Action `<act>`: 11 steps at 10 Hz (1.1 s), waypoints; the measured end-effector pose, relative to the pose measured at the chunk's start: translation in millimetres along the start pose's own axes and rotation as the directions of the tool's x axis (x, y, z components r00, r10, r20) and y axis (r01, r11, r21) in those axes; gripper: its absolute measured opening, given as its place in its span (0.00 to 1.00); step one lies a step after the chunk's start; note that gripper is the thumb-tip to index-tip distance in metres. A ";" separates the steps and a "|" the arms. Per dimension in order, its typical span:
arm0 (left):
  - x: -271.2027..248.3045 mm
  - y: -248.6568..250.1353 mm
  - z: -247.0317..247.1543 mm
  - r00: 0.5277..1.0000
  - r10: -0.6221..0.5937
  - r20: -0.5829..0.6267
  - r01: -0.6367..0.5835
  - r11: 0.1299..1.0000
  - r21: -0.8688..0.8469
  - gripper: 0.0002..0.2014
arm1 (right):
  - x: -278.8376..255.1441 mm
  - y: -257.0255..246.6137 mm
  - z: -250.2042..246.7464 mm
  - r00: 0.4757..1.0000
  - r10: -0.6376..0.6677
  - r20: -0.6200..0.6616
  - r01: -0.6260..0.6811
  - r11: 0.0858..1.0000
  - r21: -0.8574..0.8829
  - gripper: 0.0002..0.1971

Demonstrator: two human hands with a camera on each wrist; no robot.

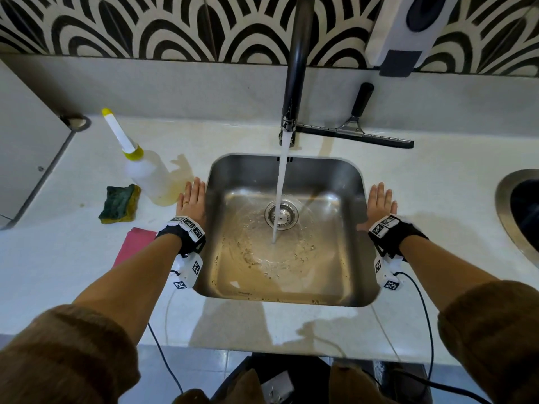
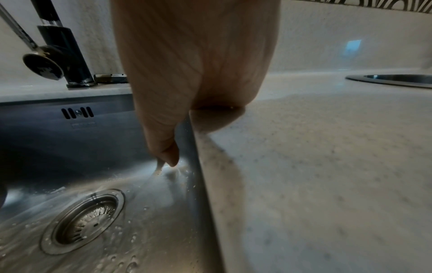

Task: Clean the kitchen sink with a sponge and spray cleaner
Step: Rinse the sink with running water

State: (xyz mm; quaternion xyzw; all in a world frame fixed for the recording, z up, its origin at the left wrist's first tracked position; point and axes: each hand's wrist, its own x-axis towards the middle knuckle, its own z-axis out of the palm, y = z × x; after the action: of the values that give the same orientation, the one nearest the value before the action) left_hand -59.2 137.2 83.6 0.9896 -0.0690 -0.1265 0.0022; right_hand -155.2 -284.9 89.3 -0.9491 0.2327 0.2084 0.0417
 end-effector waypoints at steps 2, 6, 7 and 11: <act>-0.7 0.1 -0.8 1.000 0.007 0.002 -0.007 1.000 -0.017 0.37 | 0.2 -0.5 -0.9 1.000 0.005 0.011 -0.005 1.000 -0.006 0.61; 1.0 -1.3 2.5 1.000 0.009 -0.022 -0.010 1.000 -0.022 0.37 | -3.1 -1.0 -1.5 1.000 -0.009 -0.012 0.009 1.000 -0.004 0.61; 1.2 -1.3 2.3 1.000 0.010 -0.016 -0.011 1.000 -0.023 0.37 | -3.6 -0.7 -2.1 1.000 -0.008 -0.005 0.008 1.000 -0.008 0.60; 0.1 -1.0 0.9 1.000 0.014 -0.004 -0.014 1.000 0.000 0.37 | -5.5 -1.6 -4.4 1.000 0.000 0.012 0.001 1.000 -0.013 0.60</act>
State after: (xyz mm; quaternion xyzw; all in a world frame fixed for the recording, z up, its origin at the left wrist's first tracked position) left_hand -59.1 138.1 82.7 0.9893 -0.0759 -0.1244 0.0031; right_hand -157.3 -282.0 95.5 -0.9481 0.2308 0.2157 0.0369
